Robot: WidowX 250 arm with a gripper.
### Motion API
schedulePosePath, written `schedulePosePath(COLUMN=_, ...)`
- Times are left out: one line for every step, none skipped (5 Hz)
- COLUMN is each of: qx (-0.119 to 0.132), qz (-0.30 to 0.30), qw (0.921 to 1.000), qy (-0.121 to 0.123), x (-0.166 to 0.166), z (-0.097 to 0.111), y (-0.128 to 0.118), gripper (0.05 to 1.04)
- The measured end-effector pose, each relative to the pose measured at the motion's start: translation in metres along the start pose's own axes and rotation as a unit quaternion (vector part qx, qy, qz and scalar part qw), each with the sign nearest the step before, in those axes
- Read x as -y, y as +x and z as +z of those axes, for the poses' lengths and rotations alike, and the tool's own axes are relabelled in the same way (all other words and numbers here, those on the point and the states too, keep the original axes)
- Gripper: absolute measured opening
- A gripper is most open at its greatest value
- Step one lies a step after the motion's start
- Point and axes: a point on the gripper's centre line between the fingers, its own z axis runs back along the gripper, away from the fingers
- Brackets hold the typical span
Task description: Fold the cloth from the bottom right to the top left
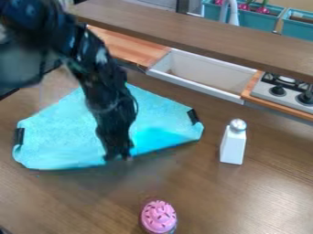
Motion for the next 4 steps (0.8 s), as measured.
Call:
schedulePosePath(qx=-0.008, qz=0.014, qw=0.9997, qy=0.018, x=-0.021, z=0.011, y=0.014, gripper=0.049)
schedulePosePath(qx=-0.034, qz=0.030, qw=0.9985, qy=0.031, x=-0.046, z=0.011, y=0.021, gripper=0.049)
schedulePosePath(qx=-0.055, qz=0.055, qw=0.9963, qy=0.035, x=-0.074, z=0.011, y=0.028, gripper=0.049)
schedulePosePath(qx=-0.074, qz=0.059, qw=0.9946, qy=0.042, x=-0.096, z=0.011, y=0.032, gripper=0.049)
